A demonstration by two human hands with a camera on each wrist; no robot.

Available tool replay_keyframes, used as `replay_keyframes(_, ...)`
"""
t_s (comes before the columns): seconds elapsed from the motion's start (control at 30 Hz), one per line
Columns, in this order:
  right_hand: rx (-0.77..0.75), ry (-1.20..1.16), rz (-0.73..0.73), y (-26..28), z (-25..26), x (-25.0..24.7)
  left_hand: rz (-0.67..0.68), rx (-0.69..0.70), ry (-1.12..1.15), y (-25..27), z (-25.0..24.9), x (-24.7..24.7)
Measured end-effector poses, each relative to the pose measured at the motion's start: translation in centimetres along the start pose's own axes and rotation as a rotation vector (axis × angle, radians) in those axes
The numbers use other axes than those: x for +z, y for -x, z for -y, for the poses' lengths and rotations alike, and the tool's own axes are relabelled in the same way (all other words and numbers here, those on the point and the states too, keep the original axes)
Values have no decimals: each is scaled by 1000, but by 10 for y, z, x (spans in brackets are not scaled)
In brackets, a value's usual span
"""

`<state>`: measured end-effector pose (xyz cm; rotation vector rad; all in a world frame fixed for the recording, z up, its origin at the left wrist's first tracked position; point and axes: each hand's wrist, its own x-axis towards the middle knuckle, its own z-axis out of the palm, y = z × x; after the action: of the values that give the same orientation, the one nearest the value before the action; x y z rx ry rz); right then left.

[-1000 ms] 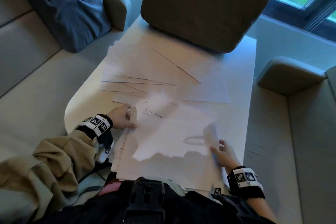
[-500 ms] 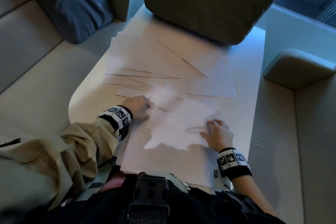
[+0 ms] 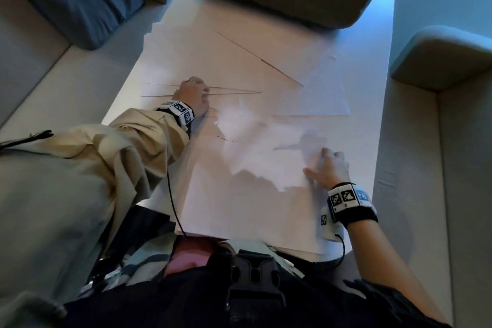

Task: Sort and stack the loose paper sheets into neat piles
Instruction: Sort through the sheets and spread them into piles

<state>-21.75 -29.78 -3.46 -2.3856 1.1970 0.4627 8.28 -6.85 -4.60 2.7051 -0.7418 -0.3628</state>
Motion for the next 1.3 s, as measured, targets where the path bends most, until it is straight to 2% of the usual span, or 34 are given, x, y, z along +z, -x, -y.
replay_keyframes(0.07,-4,2,-5,1,0,0,-19,46,-25,-13,-5,2)
replay_keyframes(0.23,3,23,7,1,1,-3,40,113,-95,-42,-9,6)
replay_keyframes(0.43,14,18,39,0,1,-5,203,194,-167,-66,-6,11)
replay_keyframes(0.5,17,7,43,0,1,-6,196,206,-169,-68,-4,11)
replay_keyframes(0.6,17,4,48,0,1,-6,114,253,-191,-69,-8,8)
replay_keyframes(0.77,24,-10,47,-1,2,-5,145,287,-236,-64,-20,6)
replay_keyframes(0.93,26,-13,44,0,2,-5,-35,211,-217,-58,-24,-5)
replay_keyframes(1.07,26,-10,45,-1,2,-4,-111,190,-216,-51,-29,-12)
replay_keyframes(1.2,31,-23,58,-4,2,-6,-299,229,-133,-34,-39,-22)
replay_keyframes(1.3,-33,-99,-52,-8,6,-14,-484,341,-45,-20,-47,-33)
